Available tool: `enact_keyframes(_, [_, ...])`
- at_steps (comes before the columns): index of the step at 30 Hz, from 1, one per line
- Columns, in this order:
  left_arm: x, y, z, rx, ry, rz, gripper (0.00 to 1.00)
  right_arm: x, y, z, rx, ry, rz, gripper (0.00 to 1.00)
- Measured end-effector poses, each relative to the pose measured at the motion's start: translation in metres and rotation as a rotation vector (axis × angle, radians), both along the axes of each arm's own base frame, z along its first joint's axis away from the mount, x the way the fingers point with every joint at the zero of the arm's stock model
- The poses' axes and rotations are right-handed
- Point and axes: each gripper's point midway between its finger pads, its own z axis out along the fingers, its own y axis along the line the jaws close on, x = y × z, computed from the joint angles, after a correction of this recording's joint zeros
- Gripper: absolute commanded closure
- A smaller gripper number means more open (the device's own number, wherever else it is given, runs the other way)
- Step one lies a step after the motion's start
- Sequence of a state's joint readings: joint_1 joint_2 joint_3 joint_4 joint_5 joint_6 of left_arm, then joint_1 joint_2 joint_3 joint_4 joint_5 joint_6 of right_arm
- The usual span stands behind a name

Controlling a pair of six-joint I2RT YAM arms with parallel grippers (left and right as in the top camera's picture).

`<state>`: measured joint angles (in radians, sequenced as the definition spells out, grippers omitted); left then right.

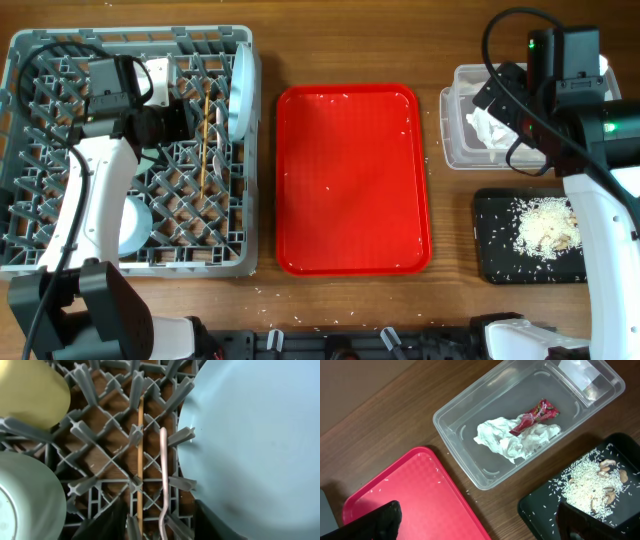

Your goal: Sort waste into correct bins and load items into the dishwasher rack

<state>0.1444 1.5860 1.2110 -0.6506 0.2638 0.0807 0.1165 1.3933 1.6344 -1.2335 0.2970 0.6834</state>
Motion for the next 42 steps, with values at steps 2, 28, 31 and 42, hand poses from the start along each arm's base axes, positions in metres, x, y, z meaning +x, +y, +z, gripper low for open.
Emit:
enact_keyframes(2, [-0.007, -0.001, 0.003, -0.023, 0.021, 0.031, 0.35, 0.000, 0.000, 0.000, 0.000, 0.000, 0.000, 0.00])
enact_keyframes(28, [-0.227, -0.064, 0.081, -0.243, -0.259, 0.043, 0.00, 0.000, 0.000, -0.001, 0.000, 0.002, 0.000, 0.00])
enact_keyframes(31, [-0.187, -0.065, 0.045, -0.206, -0.391, -0.032, 0.00, 0.001, 0.000, -0.001, 0.000, 0.001, 0.000, 0.00])
enact_keyframes(42, [-0.154, -0.058, 0.003, -0.097, -0.822, -0.050, 0.00, 0.001, 0.000, -0.001, 0.000, 0.002, 0.000, 0.00])
